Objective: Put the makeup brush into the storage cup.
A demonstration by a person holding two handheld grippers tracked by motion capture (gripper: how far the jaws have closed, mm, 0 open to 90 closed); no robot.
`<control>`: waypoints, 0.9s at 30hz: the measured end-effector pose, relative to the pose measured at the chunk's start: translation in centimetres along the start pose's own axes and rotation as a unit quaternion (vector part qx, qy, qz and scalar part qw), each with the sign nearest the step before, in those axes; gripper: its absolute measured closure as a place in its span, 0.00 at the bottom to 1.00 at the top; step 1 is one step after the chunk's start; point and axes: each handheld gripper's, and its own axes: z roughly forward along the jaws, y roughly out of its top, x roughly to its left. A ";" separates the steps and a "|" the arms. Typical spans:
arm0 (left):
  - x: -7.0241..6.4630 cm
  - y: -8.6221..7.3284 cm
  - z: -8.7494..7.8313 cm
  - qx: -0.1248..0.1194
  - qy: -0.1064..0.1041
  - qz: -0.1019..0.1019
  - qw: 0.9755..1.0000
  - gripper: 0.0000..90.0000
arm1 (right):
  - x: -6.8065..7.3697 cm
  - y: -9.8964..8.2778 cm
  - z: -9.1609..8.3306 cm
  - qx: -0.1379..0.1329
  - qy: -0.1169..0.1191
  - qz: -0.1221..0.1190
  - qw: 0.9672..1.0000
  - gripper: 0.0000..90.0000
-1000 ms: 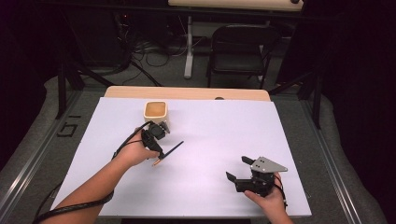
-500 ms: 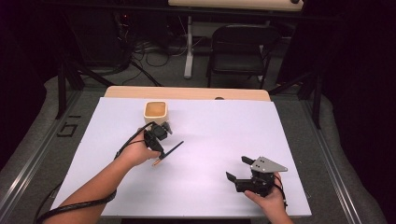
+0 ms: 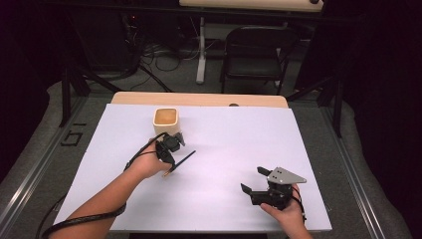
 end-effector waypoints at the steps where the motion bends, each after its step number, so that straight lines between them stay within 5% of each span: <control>1: 0.0 0.0 0.1 0.001 -0.002 0.000 1.000 0.81 | 0.0 0.0 0.0 0.000 0.000 0.000 1.000 0.17; 27: -0.1 0.2 1.2 0.016 -0.001 -0.001 1.000 0.90 | 0.0 0.0 0.1 -0.003 0.001 -0.001 1.000 0.18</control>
